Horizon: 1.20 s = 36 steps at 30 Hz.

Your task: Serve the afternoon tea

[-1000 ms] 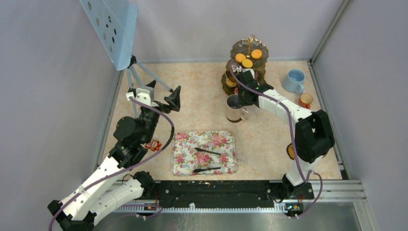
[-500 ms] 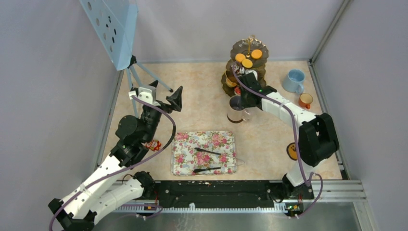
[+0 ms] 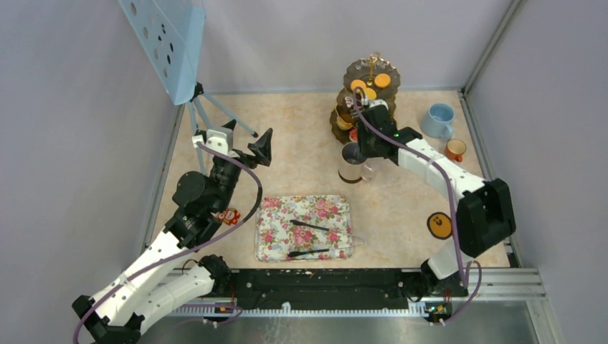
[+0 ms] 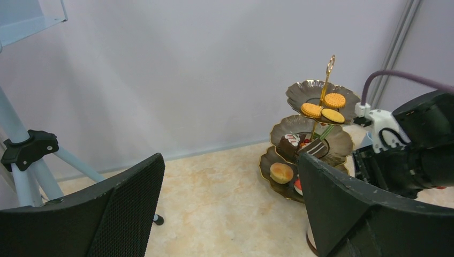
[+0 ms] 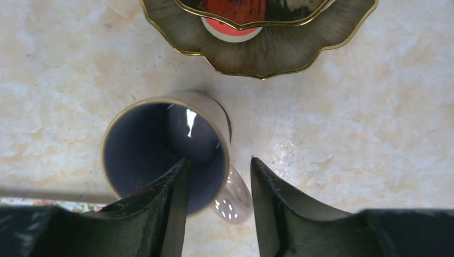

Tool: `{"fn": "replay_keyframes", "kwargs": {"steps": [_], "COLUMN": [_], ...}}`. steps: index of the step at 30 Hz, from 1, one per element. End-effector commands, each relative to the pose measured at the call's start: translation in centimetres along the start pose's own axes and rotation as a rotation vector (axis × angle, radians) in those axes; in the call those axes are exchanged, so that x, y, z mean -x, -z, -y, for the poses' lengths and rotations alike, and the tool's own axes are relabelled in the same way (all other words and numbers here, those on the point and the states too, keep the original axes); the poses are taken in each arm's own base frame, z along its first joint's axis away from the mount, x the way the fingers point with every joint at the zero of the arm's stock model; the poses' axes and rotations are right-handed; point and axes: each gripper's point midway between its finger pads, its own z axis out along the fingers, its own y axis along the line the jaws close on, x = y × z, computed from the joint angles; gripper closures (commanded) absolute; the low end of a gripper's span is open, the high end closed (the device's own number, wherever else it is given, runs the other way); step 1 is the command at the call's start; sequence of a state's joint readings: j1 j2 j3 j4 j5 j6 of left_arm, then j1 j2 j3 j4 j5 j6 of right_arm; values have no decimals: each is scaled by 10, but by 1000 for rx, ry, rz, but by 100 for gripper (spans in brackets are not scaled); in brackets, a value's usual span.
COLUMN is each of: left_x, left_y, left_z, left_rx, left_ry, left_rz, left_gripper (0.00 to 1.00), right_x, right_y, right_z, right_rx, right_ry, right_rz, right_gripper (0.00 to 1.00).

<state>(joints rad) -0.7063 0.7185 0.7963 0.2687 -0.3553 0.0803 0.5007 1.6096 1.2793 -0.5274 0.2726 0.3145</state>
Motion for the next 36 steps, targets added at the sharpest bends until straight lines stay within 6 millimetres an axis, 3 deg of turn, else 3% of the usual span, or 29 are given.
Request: {"fn": "replay_keyframes", "kwargs": {"steps": [1,5,8,11,14,18,22,26,31,36], "left_x": [10,14,16,16,17,19,19,18,19,18], "left_y": [-1,0,2,2,2,3,4,3,4,4], "left_z": [1,0,0,1,2,2,2,3,2,2], "left_rx": [-4,0,-4,-9,-14,-13,-15,-16,-13,-11], "left_ry": [20,24,30,33,37,41,42,38,36,33], "left_rz": [38,48,54,55,56,62,63,60,62,63], "left_gripper": [1,1,1,1,1,1,1,1,1,1], "right_x": [73,70,45,1,-67,-164,-221,-241,-245,-262], "right_y": [83,112,113,108,96,78,70,70,80,75], "right_z": [7,61,118,172,206,209,211,213,222,219], "right_rx": [57,-83,-190,-309,-412,-550,-647,-672,-729,-719], "right_ry": [-22,-50,-206,-442,-752,-1033,-1088,-1138,-1153,-1214], "right_rz": [252,352,352,306,157,-118,-274,-287,-231,-243], "right_gripper": [52,44,43,39,34,34,34,29,13,10]}}
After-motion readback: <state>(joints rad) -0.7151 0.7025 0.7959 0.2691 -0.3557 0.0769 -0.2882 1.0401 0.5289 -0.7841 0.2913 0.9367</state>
